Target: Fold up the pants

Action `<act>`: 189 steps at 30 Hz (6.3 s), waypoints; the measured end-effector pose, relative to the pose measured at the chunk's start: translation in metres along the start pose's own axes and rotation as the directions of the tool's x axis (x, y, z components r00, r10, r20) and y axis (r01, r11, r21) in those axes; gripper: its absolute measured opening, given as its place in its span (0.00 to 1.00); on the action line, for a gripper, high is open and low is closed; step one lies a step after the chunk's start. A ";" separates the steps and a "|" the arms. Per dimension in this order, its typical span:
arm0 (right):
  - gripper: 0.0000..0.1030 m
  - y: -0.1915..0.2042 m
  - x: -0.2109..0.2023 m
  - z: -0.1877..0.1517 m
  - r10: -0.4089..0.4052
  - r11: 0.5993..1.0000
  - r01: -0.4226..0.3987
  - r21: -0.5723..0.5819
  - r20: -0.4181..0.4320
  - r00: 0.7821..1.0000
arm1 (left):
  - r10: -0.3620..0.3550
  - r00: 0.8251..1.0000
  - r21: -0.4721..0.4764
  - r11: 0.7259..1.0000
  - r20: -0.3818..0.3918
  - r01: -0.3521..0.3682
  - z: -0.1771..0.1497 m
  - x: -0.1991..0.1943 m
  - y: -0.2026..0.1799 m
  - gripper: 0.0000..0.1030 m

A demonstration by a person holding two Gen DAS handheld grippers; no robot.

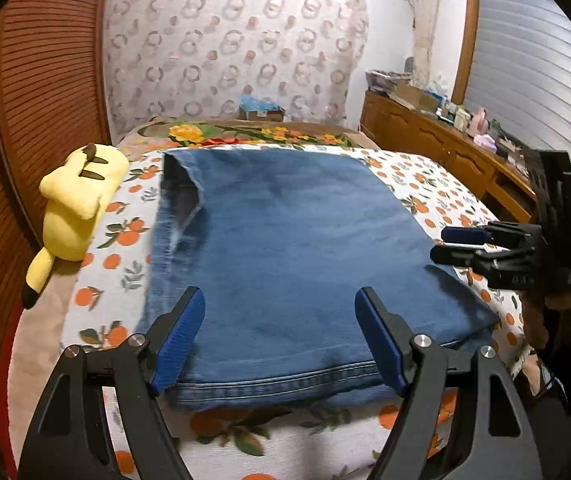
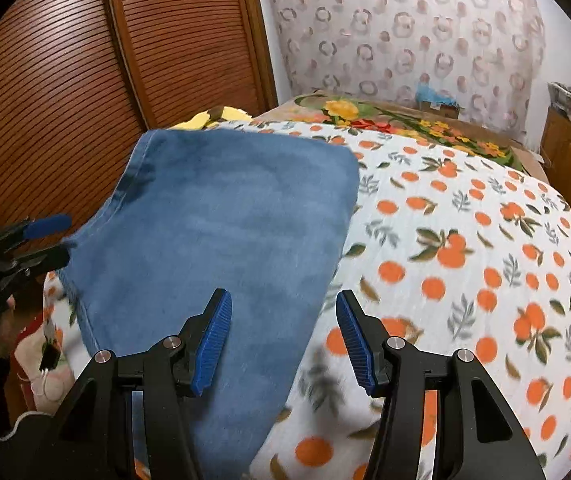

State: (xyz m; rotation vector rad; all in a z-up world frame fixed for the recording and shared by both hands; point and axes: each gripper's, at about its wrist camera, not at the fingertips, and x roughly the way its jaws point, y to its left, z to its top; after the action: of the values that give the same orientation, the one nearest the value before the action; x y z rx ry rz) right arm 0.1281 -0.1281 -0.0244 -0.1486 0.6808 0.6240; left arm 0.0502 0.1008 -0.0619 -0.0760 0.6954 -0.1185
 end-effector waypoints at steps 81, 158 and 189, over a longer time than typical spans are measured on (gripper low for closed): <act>0.06 0.112 0.027 0.078 0.369 0.921 -0.352 -0.167 0.085 0.925 | 0.139 0.990 -0.135 0.982 0.030 -0.134 -0.031 -0.027 0.080 0.76; 0.61 0.040 0.220 0.158 0.316 0.949 -0.315 0.029 -0.130 0.940 | 0.068 0.997 -0.200 0.977 -0.040 -0.074 -0.056 -0.022 0.079 0.64; 0.23 0.080 0.228 0.283 0.454 0.883 -0.439 -0.168 0.066 0.889 | 0.089 0.992 -0.245 0.967 0.086 -0.065 0.045 -0.006 0.167 0.10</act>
State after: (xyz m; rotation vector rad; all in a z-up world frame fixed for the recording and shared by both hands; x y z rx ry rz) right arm 0.3722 0.1404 0.0572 -0.0956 0.5693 1.1235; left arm 0.0882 0.2683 -0.0420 -0.2871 0.6130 0.0456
